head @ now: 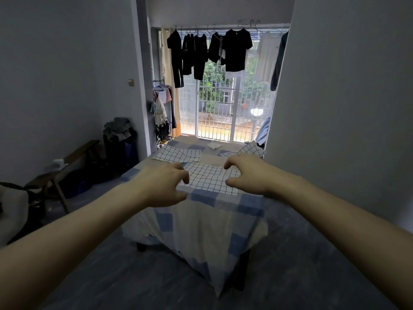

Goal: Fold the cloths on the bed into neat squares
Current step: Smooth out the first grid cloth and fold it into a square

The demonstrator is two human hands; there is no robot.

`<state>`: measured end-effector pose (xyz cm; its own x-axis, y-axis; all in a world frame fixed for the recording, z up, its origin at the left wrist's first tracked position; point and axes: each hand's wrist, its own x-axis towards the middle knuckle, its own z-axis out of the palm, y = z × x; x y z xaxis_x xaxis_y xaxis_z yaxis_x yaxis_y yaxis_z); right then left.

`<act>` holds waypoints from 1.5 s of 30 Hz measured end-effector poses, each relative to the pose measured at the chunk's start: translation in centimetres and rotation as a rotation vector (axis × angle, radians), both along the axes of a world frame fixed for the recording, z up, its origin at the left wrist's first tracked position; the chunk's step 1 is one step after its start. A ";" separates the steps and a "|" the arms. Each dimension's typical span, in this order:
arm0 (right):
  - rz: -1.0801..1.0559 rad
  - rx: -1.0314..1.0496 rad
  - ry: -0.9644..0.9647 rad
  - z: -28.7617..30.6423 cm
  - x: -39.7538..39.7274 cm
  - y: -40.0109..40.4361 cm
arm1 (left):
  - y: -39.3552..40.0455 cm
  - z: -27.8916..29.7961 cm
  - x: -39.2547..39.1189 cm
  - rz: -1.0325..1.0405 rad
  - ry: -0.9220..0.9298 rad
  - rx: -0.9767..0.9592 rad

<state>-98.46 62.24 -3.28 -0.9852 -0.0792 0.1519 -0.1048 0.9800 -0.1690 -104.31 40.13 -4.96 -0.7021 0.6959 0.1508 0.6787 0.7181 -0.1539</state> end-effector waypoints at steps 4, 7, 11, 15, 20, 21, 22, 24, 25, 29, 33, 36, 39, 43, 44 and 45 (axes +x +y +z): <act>0.003 -0.016 -0.004 0.1 -4.8 3.1 | 2.9 1.0 -6.0 -0.016 0.011 -0.024; -0.008 -0.037 -0.012 0.0 -8.7 5.6 | 5.8 1.7 -10.5 -0.044 0.030 -0.023; -0.036 -0.098 -0.008 -0.7 -13.9 9.0 | 9.5 1.1 -16.3 -0.066 0.019 -0.037; -0.050 -0.130 -0.037 -2.6 -18.9 11.9 | 12.2 -0.7 -21.3 -0.060 -0.029 -0.057; -0.081 -0.166 -0.099 -4.9 -24.6 14.1 | 13.5 -3.0 -26.5 -0.047 -0.072 -0.104; -0.083 -0.167 -0.106 -5.3 -25.7 14.4 | 13.6 -3.3 -27.5 -0.039 -0.078 -0.104; -0.084 -0.173 -0.108 -5.6 -26.8 14.6 | 13.7 -3.5 -28.6 -0.033 -0.086 -0.104; -0.080 -0.175 -0.106 -6.2 -29.1 14.9 | 13.8 -4.1 -30.6 -0.030 -0.104 -0.118; -0.080 -0.169 -0.108 -6.6 -30.3 15.0 | 13.8 -4.5 -31.6 -0.031 -0.111 -0.131; -0.087 -0.186 -0.152 -8.3 -35.3 14.9 | 13.8 -5.8 -36.6 -0.039 -0.142 -0.168; -0.115 -0.177 -0.178 -9.3 -40.6 14.3 | 13.4 -6.9 -43.0 -0.058 -0.168 -0.182; -0.141 -0.195 -0.188 -9.8 -44.9 14.0 | 13.1 -7.2 -48.1 -0.088 -0.183 -0.186; -0.195 -0.220 -0.191 -10.8 -49.2 13.7 | 13.2 -8.2 -53.3 -0.123 -0.202 -0.181; -0.297 -0.259 -0.180 -14.7 -52.9 13.7 | 14.0 -12.0 -59.3 -0.160 -0.271 -0.163; -0.312 -0.283 -0.199 -16.1 -53.5 13.9 | 14.3 -13.4 -60.5 -0.170 -0.290 -0.162; -0.333 -0.301 -0.228 -17.6 -53.9 14.1 | 14.5 -14.9 -61.5 -0.181 -0.308 -0.163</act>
